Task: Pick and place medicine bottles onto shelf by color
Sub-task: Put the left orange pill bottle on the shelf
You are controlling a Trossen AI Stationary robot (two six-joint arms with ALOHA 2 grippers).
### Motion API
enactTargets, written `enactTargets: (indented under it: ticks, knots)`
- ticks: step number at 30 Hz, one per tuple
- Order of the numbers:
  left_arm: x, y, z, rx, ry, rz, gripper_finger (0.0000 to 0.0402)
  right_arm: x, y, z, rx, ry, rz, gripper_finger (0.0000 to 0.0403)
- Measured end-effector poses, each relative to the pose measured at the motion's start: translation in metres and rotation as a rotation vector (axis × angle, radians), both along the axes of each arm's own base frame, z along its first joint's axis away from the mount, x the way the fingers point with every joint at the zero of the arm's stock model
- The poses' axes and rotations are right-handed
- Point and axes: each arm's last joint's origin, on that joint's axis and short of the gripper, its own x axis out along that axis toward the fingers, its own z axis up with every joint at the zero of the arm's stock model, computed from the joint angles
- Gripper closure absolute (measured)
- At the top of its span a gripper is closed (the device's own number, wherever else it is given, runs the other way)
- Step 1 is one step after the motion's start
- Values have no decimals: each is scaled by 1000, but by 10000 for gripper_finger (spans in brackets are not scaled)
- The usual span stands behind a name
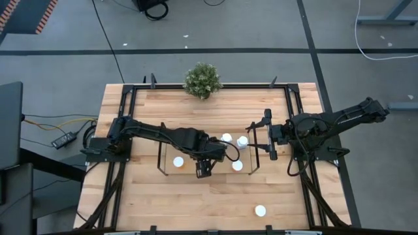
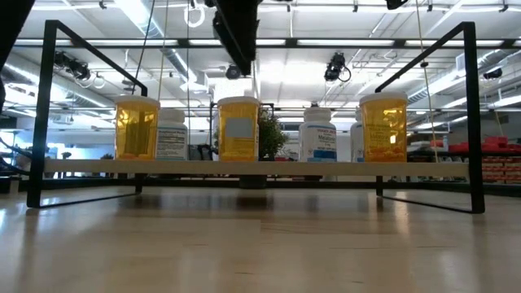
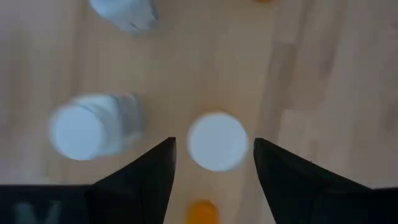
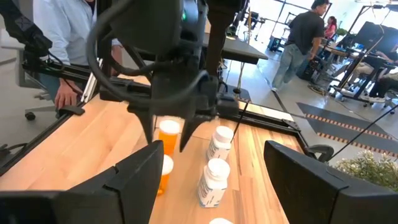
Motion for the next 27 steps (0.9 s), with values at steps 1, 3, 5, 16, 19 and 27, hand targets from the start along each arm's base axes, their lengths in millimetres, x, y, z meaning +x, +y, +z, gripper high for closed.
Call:
enactTargets:
  ticks: [1,3,5,16,19,27]
  knots:
    - [0,-1,2,30,-12,-8,184,0,0,0,0,0,0,119]
    - [-1,-4,2,69,-15,-38,202,0,0,0,4,0,-1,119]
    - [-2,-7,-2,75,-3,-57,231,0,0,0,10,0,-1,119]
    - [1,0,-29,77,31,-62,386,0,0,0,12,-1,-2,119]
    - [4,1,-28,59,7,-67,395,0,0,0,12,-1,-2,119]
    - [3,0,-29,2,16,-73,397,0,0,0,11,1,-1,119]
